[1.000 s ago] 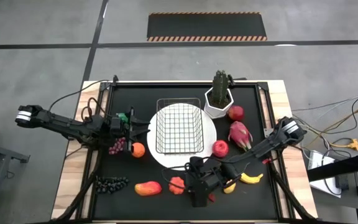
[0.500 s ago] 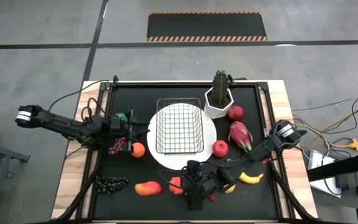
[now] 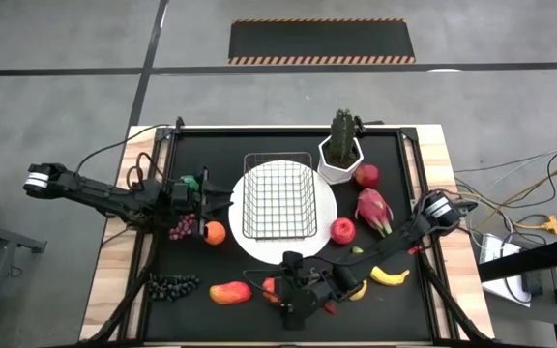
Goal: Build produce basket
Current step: Put the pumpkin into the gold wire basket
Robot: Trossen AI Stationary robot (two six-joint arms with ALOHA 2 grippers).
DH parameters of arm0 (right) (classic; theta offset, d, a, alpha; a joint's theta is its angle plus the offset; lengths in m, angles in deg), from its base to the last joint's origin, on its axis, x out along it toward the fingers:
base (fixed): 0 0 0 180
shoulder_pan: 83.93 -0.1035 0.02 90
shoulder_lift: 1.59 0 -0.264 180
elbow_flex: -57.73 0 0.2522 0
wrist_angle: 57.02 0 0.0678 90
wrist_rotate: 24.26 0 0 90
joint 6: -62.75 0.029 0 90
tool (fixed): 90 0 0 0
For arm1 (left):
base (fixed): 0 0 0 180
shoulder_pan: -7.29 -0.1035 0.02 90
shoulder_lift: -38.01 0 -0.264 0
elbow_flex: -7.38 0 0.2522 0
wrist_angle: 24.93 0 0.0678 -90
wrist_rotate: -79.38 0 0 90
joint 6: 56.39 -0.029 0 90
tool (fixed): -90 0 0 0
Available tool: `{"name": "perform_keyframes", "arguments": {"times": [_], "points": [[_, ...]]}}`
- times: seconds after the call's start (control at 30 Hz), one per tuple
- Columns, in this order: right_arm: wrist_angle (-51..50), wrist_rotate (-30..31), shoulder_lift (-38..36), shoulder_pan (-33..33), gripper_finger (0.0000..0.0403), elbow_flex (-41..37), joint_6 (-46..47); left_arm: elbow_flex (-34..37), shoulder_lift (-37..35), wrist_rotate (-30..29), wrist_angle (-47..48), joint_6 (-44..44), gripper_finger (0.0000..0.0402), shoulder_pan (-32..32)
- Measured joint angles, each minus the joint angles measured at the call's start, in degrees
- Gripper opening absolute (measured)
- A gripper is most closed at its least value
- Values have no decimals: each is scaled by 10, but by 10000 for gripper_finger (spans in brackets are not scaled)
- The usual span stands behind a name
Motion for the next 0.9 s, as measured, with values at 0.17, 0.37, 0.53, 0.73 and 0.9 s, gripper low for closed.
{"name": "perform_keyframes", "arguments": {"times": [0.17, 0.37, 0.53, 0.73, 0.9], "points": [[1, 10, 26, 0, 327, 0, 17, 8, 0, 0, 1, 0, 112, 0], [-80, 37, 40, -3, 327, 22, 79, 7, -1, 0, 0, 0, 112, 0], [-92, 50, 47, -5, 327, 26, 103, 6, -6, 0, -4, -1, 112, 0], [-96, 45, 77, -5, 327, 26, 134, 6, -10, 0, -10, -3, 112, 0], [-93, 47, 93, -6, 327, 26, 140, 6, -15, 0, -10, -30, 112, 0]]}}
